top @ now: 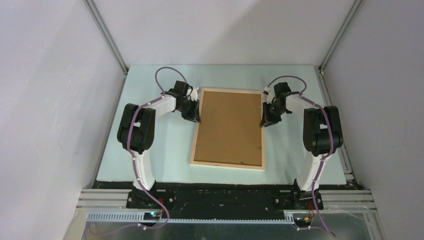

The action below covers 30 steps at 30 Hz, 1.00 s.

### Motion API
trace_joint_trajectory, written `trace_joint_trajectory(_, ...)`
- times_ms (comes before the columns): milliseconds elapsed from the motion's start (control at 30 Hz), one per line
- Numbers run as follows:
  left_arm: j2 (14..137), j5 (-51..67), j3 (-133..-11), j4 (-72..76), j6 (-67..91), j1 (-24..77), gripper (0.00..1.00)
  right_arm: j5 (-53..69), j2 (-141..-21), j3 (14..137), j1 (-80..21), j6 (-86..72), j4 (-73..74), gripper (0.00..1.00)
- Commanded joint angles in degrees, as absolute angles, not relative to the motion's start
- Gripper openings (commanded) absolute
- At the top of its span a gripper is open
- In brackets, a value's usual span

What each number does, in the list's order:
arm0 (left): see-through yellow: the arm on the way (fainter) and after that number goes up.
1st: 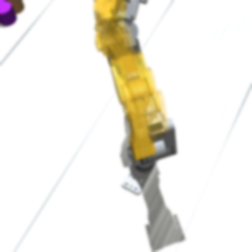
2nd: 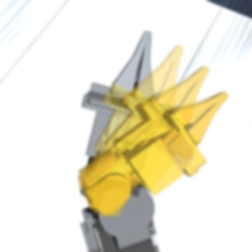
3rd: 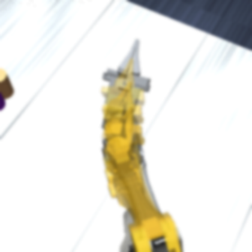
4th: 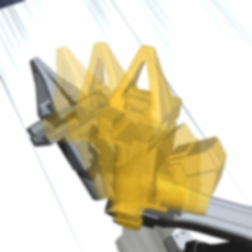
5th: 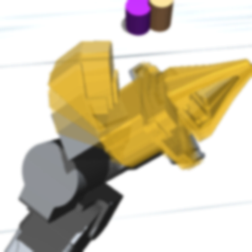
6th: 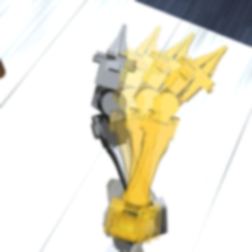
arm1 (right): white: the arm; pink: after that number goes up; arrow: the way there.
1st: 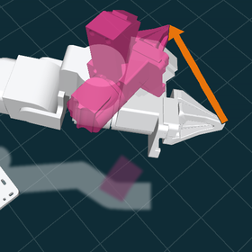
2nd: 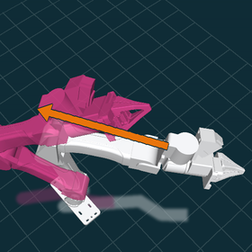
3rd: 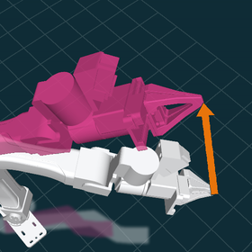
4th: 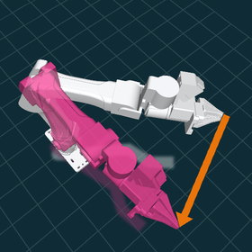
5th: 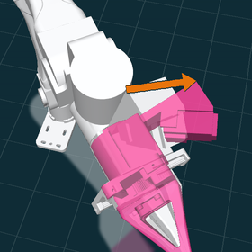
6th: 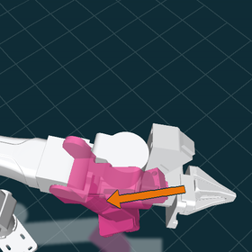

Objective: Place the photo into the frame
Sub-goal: Install the photo frame at the center of the board.

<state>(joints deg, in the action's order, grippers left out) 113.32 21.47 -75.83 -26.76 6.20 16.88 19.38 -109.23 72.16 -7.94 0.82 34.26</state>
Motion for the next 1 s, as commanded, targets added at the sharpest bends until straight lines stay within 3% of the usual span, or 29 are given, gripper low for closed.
trace_joint_trajectory(0, 112.62, 28.64, -75.34, -29.59, 6.28, 18.29, 0.10, 18.37, -109.44, 74.70, -5.09, 1.26, 32.27, 0.08)
trace_joint_trajectory(100, 113.21, 33.76, -77.42, -29.80, 5.66, 18.37, 0.16, 18.55, -110.69, 75.66, -3.52, 0.32, 31.68, 0.00)
trace_joint_trajectory(233, 114.23, 38.01, -80.20, -30.27, 4.82, 18.38, 0.18, 19.33, -112.78, 77.46, -2.29, -1.58, 31.79, 0.00)
trace_joint_trajectory(367, 114.71, 38.43, -80.72, -30.32, 3.27, 18.39, 0.29, 19.37, -113.96, 79.08, -1.04, -1.92, 31.60, 0.00)
trace_joint_trajectory(667, 110.58, 36.59, -76.71, -30.49, 3.13, 18.87, 0.74, 21.20, -114.68, 78.79, 2.68, -3.47, 31.25, 0.00)
trace_joint_trajectory(967, 103.38, 27.08, -68.69, -30.69, 0.82, 24.89, 0.80, 22.01, -113.78, 77.47, 3.44, -3.29, 30.73, 0.00)
